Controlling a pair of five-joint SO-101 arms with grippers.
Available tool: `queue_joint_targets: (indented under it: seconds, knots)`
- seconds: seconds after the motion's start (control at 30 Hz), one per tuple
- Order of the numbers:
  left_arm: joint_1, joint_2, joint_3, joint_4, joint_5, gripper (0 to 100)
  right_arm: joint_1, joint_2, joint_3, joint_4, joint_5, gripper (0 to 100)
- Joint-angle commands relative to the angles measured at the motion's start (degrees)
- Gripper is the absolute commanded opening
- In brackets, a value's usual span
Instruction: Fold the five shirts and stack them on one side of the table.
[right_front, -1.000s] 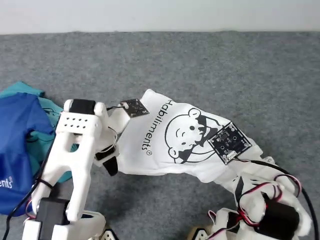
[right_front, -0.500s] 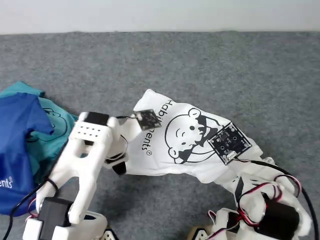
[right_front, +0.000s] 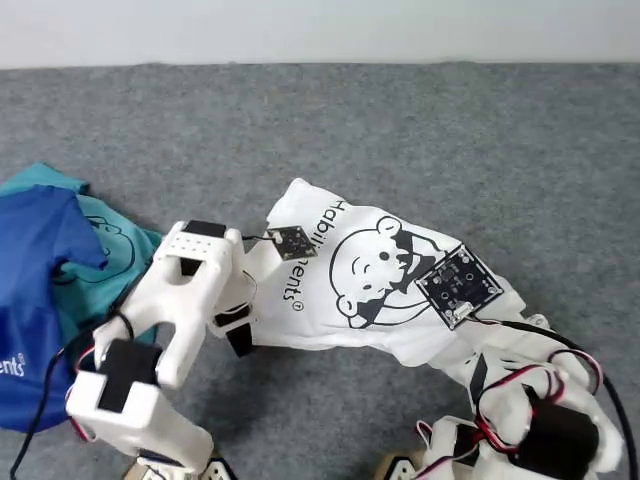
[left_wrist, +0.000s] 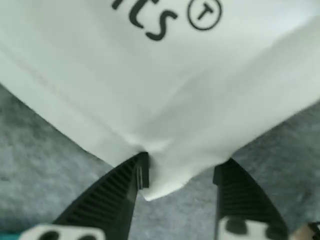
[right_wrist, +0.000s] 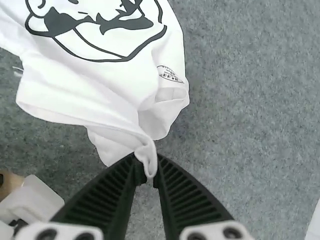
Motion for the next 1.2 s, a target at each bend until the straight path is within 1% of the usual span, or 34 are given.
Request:
queue_joint_targets:
  seconds: [0.0,0.1,0.2,0.3,0.4,0.53,0.67,0.8,0.93,1.07,1.17]
  knots:
    - [-0.1,1.2,-2.0,-0.8,-0.3,18,0.7,-0.3,-2.2,1.8,0.1,0.9]
    - [-0.1,1.3,-2.1,-2.2,-0.3,11,0.7,-0.3,-2.2,1.8,0.1,0.9]
    - [-0.4,0.9,-2.2,-1.9,-0.4,2,0.7,-0.3,-2.2,1.8,0.1,0.9]
    - [-0.5,-0.1,-3.0,1.9,-0.4,1,0.7,-0.3,-2.5,1.8,0.1,0.9]
    - [-0.5,-5.1,-3.8,4.7,-0.4,1,0.8,-0.3,-2.5,1.6,-0.4,0.9]
    - [-0.5,-18.8,-5.3,8.3,0.6,1,3.2,0.0,-5.5,-0.3,-3.9,0.9]
    - [-0.6,-33.2,-10.6,11.5,7.1,1,3.1,0.3,-12.7,-3.7,-4.1,0.9]
    - [-0.6,-43.7,-17.4,12.7,13.1,1,3.1,0.4,-16.3,-11.2,-4.0,0.9]
    - [-0.6,-48.9,-24.0,12.2,15.1,1,3.1,0.4,-17.0,-20.2,-3.4,0.9]
    - [-0.6,-50.1,-29.5,12.1,15.4,1,3.2,0.4,-17.1,-31.7,1.2,0.9]
    - [-0.5,-50.2,-31.4,12.5,15.1,1,3.3,1.7,-18.7,-40.0,5.5,0.9]
